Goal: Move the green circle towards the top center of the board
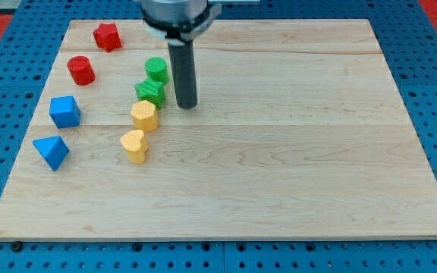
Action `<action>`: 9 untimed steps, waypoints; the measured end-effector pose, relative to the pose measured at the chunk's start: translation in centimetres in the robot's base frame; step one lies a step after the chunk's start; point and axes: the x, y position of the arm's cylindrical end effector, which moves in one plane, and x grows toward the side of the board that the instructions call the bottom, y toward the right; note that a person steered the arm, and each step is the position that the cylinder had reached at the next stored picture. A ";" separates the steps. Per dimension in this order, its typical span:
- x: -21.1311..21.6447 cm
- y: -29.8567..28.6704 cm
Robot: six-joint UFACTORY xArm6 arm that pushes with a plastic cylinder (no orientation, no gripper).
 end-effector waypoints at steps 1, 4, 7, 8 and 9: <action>-4.1 -2.5; -5.6 -7.8; -7.4 -5.3; -8.0 -4.0; -8.1 -11.5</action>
